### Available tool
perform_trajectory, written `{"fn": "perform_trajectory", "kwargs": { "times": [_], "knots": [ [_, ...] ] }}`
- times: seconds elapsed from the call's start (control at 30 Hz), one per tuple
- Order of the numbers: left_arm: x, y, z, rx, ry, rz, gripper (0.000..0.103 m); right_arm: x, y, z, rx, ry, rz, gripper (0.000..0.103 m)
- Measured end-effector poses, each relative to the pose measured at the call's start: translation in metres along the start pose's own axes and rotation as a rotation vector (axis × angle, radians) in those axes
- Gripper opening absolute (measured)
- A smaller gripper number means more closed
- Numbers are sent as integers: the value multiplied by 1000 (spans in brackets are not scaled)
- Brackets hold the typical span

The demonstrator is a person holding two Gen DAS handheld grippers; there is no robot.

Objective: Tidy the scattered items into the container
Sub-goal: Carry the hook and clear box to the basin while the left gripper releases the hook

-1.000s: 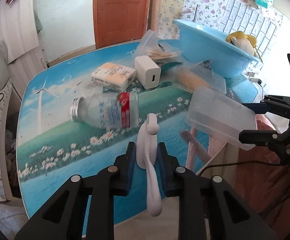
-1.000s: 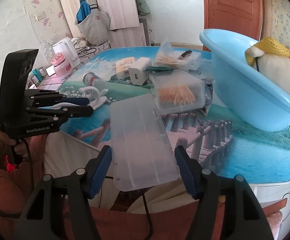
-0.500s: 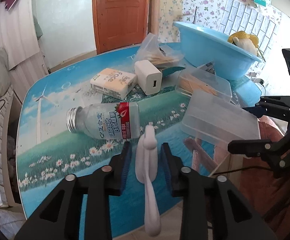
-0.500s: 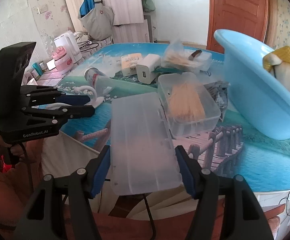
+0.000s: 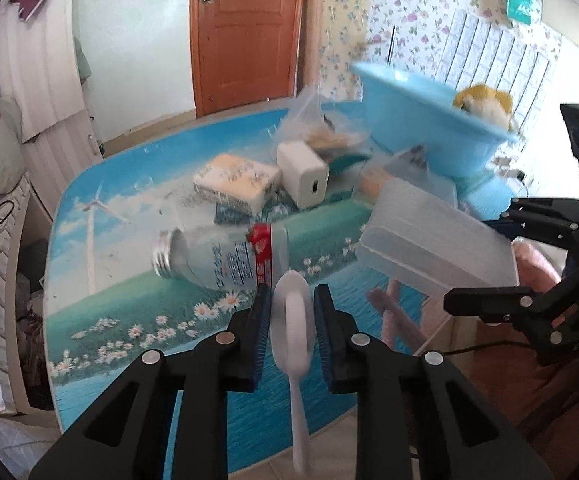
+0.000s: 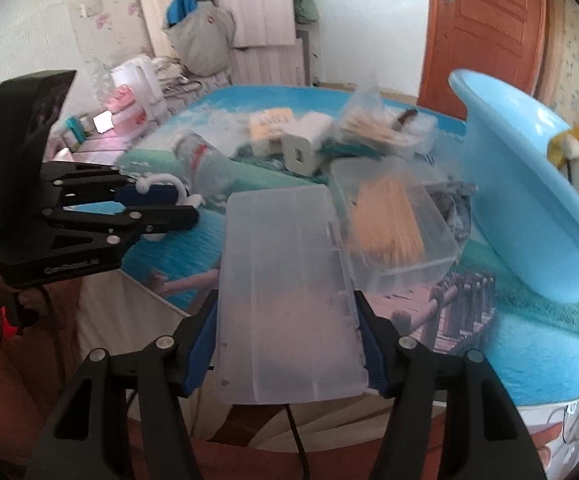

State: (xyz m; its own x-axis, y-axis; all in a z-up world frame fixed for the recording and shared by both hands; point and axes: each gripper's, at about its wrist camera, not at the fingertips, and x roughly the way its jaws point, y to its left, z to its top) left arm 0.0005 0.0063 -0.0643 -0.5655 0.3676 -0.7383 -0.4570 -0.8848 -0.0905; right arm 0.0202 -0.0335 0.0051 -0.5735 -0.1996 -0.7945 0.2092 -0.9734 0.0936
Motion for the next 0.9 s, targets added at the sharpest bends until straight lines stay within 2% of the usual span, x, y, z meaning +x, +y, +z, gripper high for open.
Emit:
{"fn": "perform_trajectory", "kwargs": {
  "times": [0.13, 0.2, 0.3, 0.5, 0.9],
  "knots": [
    [-13, 0, 11, -8, -40, -8, 20, -14, 3, 7, -9, -57, 21, 61],
    [-13, 0, 13, -7, -39, 9, 20, -21, 3, 11, -13, -79, 25, 61],
    [-19, -1, 14, -24, -53, -6, 20, -27, 2, 16, -12, -107, 26, 61],
    [-44, -9, 30, -9, -123, 5, 20, -46, 0, 18, 0, -166, 27, 61],
    [-63, -34, 80, 44, -217, -11, 20, -89, -31, 26, 59, -322, -44, 61]
  ]
}}
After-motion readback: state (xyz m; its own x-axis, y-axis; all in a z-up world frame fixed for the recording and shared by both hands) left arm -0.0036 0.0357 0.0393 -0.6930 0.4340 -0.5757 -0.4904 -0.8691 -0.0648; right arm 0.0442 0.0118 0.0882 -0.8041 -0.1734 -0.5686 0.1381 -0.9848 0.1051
